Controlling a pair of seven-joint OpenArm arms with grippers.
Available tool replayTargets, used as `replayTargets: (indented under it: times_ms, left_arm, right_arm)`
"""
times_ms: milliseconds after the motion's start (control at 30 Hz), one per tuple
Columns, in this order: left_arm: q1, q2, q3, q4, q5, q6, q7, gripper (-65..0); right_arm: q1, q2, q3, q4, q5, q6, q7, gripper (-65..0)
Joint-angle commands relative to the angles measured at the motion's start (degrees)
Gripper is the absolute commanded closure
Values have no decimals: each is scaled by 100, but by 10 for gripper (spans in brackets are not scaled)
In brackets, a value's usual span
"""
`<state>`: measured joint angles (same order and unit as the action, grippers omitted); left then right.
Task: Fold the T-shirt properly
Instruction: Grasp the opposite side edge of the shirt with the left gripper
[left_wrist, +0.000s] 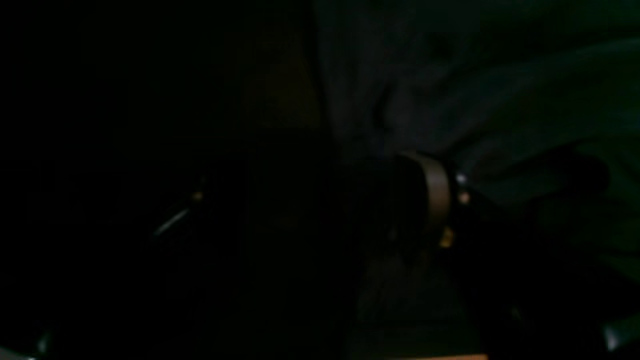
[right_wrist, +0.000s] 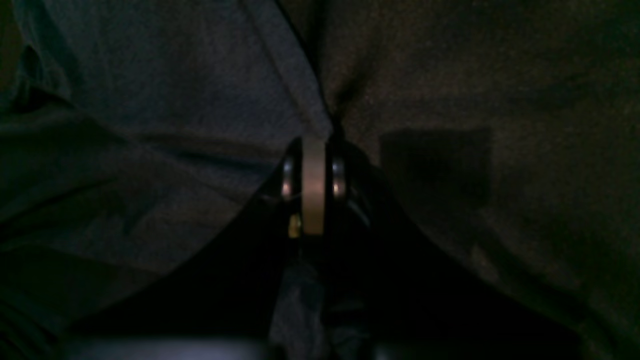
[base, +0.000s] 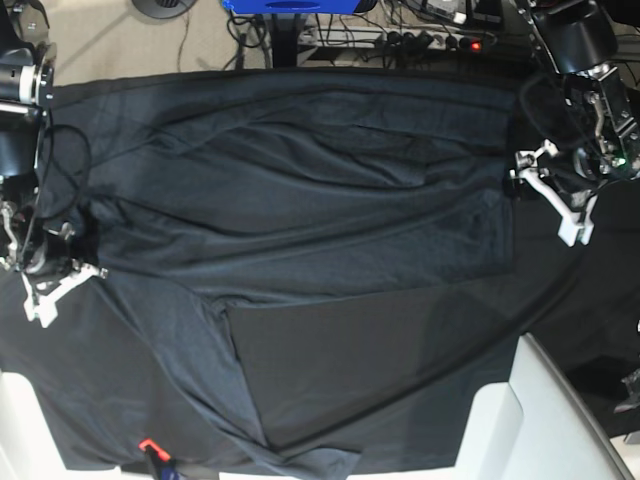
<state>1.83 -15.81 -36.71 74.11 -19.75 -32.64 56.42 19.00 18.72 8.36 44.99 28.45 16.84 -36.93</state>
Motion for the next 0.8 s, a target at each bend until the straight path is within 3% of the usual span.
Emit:
replayTargets:
  times_ms: [0,100,200,367,600,767]
  left_arm:
    - [-90,-172,-290,154,-43,7,-56,-443]
    - [-336,-252,-615,93,-34,7,-56,-443]
    - [-714,-392,-360,-268,239,7,-126,-441]
    - [-1655,-436,247,-1683,1021,7,-829,-439]
    - [-2675,-463,370,-3811,1135,25,-1682,-439]
    - [-2886,-427,379,-4215,1135,491,-2165,-439]
  right_arm:
    - [152,75,4,103,96,26,102,-3]
    - [152,75,4,103,96,26,102,-3]
    - [152,75,4,112,96,26,102,-3]
    - [152,84,4,121,96,26,102,-3]
    - [152,119,4,121,96,26,102,-3]
    - [152,137,4,121,96,26,102,-3]
